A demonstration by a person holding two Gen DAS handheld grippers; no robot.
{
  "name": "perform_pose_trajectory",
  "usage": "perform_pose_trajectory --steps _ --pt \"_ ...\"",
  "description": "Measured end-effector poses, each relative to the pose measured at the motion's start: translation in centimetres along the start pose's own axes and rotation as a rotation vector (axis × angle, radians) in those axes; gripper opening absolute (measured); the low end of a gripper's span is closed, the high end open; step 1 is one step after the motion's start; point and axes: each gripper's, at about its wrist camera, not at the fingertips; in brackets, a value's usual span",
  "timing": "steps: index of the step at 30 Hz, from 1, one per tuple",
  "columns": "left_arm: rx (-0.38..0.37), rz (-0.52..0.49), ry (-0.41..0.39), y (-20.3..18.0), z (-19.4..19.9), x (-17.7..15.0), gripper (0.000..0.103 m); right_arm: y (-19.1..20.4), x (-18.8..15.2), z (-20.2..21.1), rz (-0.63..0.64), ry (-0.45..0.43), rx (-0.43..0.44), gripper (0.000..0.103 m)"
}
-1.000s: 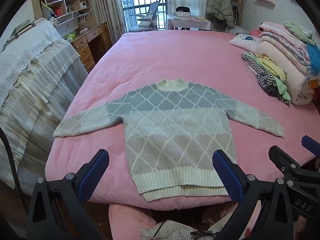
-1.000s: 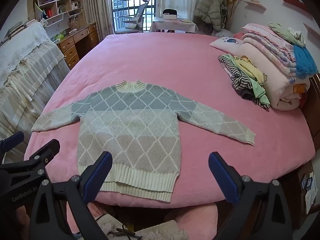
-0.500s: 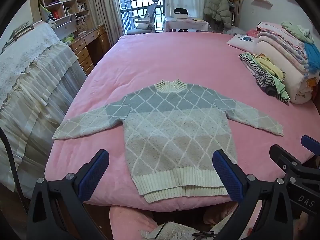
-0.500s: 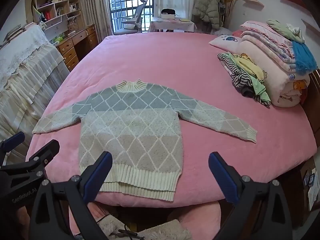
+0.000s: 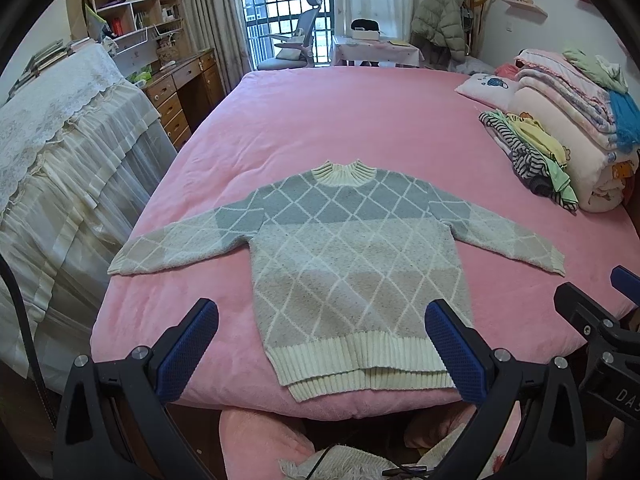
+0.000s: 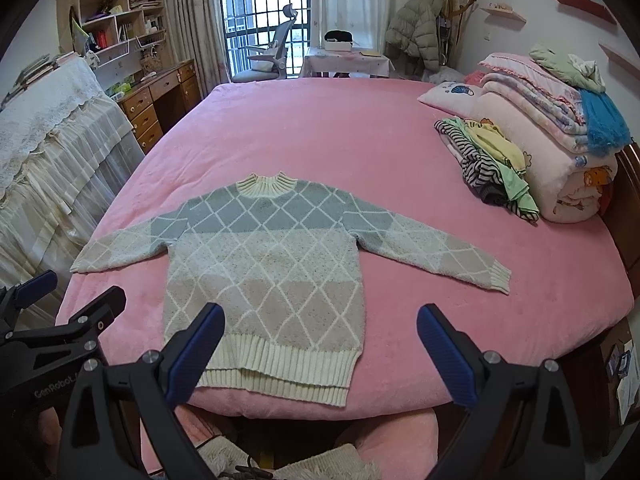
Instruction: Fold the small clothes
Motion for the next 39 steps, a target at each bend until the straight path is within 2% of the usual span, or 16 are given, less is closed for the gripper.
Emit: perform_pose_trajectory --steps 14,23,28,33,39 --pt "-0.048 0.03 0.009 1.1 0.9 -0.6 0.103 -0.3 -0.6 0.7 0.008 -0.014 0.044 0.098" --pt "0.007 0.025 -0.012 1.0 0.7 -0.1 0.103 -0.5 -0.1 0.7 0.006 -0.035 0.01 0.098" --pt "-0.02 0.057 -0.022 1.9 0.5 0.1 0.103 -0.8 0.4 0.7 -0.001 -0.046 0.002 0.098" --pt "-0.007 0.064 -0.072 2.5 0.9 0.2 0.103 -0.1 0.7 0.6 0.029 -0.052 -0.015 0.098" --pt "-0.036 0.071 -0.056 3.0 0.5 1.0 0.103 1.0 1.3 0.4 0.062 -0.07 -0.028 0.098"
Point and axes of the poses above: each gripper's, at about its wrist camera, not at the fingertips, and z roughly against the way its jaws point, y to its left, x to its top
